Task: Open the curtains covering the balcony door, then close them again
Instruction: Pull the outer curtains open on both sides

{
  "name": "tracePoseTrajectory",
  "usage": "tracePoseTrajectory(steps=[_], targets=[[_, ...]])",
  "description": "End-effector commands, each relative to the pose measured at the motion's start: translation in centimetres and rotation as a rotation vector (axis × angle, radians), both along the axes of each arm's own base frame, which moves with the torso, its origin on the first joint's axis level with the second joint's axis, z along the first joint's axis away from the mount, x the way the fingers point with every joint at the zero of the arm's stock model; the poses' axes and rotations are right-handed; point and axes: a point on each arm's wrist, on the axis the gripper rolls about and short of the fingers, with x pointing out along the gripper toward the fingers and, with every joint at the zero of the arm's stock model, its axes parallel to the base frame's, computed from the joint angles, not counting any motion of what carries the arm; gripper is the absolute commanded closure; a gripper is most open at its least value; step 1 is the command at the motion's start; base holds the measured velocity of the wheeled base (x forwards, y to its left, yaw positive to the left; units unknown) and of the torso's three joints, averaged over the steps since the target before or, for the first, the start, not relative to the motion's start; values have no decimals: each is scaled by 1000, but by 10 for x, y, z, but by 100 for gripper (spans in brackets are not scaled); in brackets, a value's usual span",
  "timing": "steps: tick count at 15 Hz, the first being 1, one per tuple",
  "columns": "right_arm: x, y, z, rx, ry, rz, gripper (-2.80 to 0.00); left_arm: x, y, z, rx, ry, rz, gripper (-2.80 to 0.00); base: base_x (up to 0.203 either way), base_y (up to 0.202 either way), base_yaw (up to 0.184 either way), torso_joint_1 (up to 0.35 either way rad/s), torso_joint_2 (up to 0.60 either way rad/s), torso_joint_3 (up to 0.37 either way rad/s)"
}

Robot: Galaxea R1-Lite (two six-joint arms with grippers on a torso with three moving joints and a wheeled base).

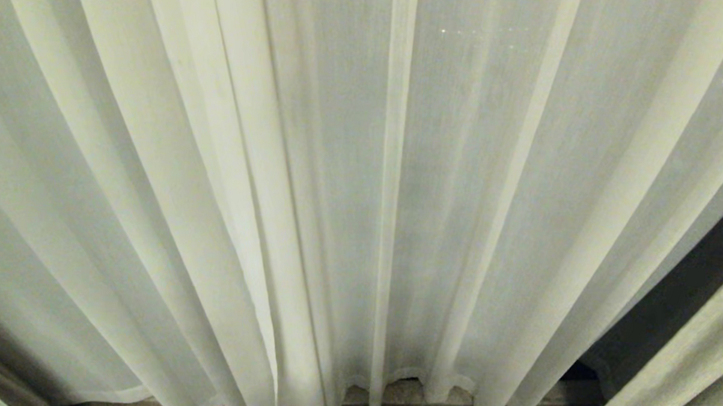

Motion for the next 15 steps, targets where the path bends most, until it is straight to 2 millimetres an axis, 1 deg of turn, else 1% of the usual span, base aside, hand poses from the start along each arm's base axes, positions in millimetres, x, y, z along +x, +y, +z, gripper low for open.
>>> tracePoseTrajectory(steps=[1, 15], targets=[[0, 0, 0, -1, 0, 0, 0, -6, 0, -2, 3, -72, 3, 0, 0, 0, 0, 0, 0, 0], [0, 0, 0, 0, 0, 0, 0, -6, 0, -3, 3, -71, 2, 0, 0, 0, 0, 0, 0, 0]])
